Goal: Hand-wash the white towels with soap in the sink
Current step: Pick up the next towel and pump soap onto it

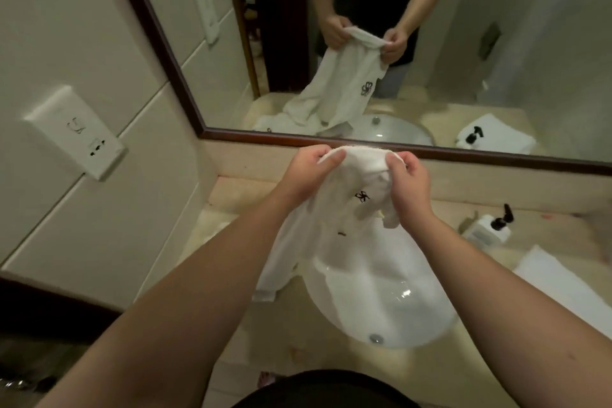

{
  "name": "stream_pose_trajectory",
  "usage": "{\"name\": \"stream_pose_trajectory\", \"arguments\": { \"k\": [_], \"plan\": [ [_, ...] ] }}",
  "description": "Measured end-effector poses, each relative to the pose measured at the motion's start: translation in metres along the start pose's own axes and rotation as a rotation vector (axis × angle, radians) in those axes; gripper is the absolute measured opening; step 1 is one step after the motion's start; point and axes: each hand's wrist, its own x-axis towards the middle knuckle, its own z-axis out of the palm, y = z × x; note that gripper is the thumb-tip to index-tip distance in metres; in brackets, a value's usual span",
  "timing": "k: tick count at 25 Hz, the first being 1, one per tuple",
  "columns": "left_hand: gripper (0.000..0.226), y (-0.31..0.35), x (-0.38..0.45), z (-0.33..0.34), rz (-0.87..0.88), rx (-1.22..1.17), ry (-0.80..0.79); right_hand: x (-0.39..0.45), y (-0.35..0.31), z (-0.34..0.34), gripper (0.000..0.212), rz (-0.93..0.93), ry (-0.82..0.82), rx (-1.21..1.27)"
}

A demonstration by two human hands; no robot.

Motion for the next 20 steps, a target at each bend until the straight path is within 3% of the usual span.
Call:
{"name": "stream_pose_trajectory", "arguments": {
  "k": [6,10,20],
  "plan": [
    [0.035,0.066,0.014,0.1,0.067,-0.094,-0.193,0.004,0.009,-0.102,0.016,0.061,0.221,0.047],
    [0.039,0.069,0.018,0.144,0.045,-0.117,-0.255,-0.001,0.014,-0.146,0.022,0.058,0.275,0.014],
    [0.041,0.012,0.014,0.151,0.012,0.058,-0.279,-0.013,0.04,-0.153,0.024,0.143,0.24,-0.098]
  ]
}}
